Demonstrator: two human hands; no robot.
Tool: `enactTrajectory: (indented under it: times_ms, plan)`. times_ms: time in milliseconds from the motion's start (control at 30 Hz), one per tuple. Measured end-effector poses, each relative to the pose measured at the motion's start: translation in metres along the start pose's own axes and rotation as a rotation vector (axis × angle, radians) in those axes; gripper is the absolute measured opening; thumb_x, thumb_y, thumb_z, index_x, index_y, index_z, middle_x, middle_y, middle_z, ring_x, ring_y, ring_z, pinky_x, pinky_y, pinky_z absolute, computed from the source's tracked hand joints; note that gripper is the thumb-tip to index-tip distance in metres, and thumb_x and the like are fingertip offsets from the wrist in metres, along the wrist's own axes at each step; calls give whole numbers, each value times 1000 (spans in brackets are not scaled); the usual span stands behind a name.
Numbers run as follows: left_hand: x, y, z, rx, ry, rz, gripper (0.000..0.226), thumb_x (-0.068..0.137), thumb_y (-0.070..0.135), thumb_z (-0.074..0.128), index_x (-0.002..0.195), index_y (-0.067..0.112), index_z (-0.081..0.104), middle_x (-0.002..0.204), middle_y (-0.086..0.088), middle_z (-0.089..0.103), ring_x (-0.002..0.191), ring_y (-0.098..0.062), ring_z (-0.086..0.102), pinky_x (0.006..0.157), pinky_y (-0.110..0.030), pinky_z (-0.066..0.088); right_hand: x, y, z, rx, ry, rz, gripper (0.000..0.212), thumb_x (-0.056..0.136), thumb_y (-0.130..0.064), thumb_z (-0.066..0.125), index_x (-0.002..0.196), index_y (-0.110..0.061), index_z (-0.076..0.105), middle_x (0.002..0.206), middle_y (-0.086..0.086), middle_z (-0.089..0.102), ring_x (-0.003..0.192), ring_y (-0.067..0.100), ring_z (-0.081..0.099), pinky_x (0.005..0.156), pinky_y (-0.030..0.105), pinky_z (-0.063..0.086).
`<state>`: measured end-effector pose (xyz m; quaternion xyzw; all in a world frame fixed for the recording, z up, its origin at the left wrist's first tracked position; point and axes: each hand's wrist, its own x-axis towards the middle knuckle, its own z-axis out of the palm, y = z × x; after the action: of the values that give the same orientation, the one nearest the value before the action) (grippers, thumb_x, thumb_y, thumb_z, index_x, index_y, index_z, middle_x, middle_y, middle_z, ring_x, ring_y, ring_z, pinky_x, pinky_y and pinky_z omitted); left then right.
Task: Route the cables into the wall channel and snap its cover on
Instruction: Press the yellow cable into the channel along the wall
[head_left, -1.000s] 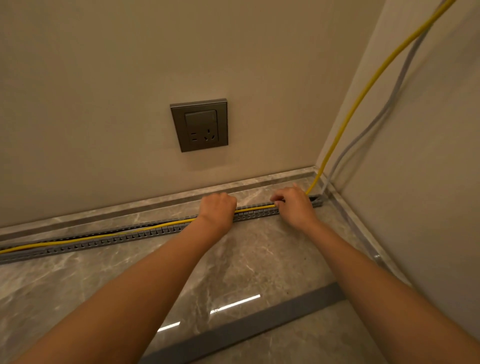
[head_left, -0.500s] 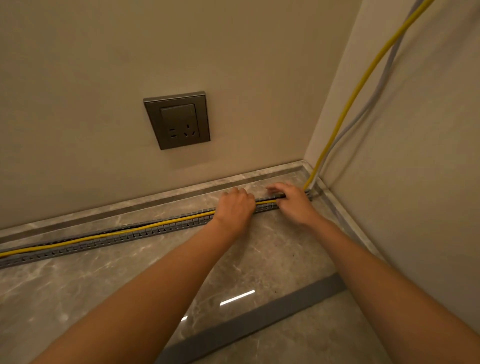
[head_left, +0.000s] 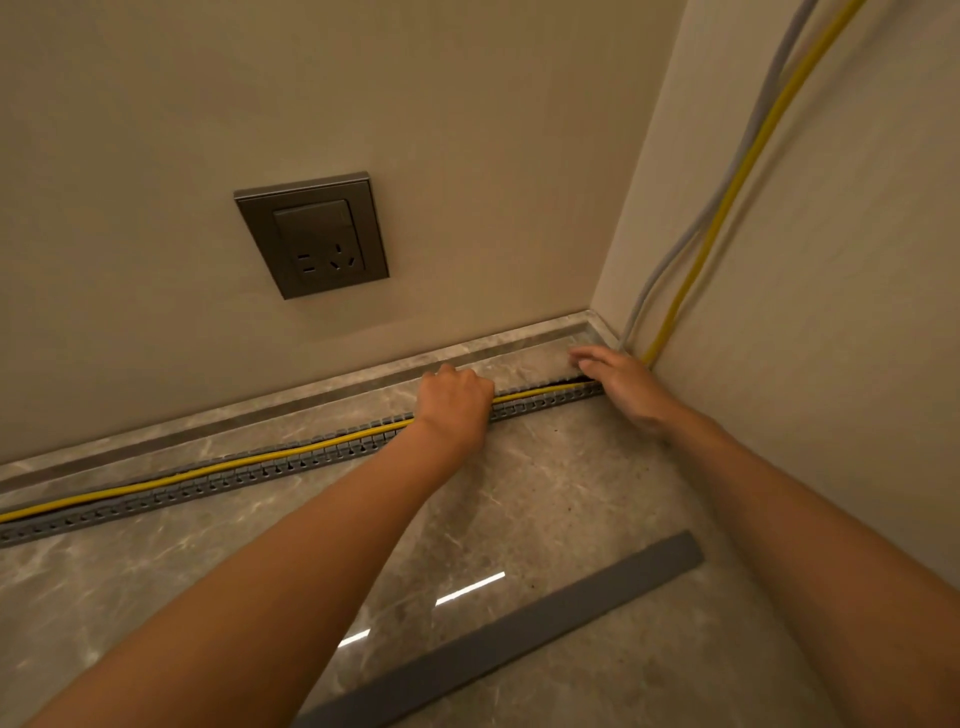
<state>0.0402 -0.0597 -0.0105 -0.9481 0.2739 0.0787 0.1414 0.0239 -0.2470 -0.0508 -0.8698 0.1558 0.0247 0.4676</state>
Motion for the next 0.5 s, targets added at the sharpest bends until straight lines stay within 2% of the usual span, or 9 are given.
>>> enactTrajectory:
  times_ms: [167, 300, 433, 500]
  plan:
    - [-1, -3, 0, -63, -19, -13, 32, 95, 7, 49, 127, 7, 50, 132, -13, 54, 123, -30, 53, 97, -37, 46, 1, 1, -3, -119, -3, -49, 33, 95, -6, 44, 126, -6, 55, 135, 14, 55, 127, 25, 47, 110, 31, 30]
    - [-3, -7, 4, -121, 59, -16, 38, 92, 6, 54, 129, 5, 44, 133, -14, 49, 122, -31, 49, 95, -38, 46, -3, 7, 2, -328, -13, -195, 29, 94, 0, 44, 118, 1, 61, 128, 16, 60, 123, 28, 50, 116, 38, 21]
    - [-1, -6, 9, -131, 40, 45, 38, 94, 21, 53, 128, 6, 47, 132, -13, 49, 123, -30, 47, 97, -38, 43, -4, 12, 2, -279, 31, -264, 25, 90, 2, 52, 111, 2, 66, 123, 19, 64, 119, 31, 55, 106, 34, 34]
    - [0, -3, 10, -135, 21, 38, 32, 97, 20, 49, 125, 6, 51, 128, -13, 53, 119, -30, 52, 93, -39, 45, -3, 14, 0, -235, 38, -233, 26, 89, 0, 55, 112, 0, 66, 127, 19, 61, 123, 29, 53, 105, 27, 32]
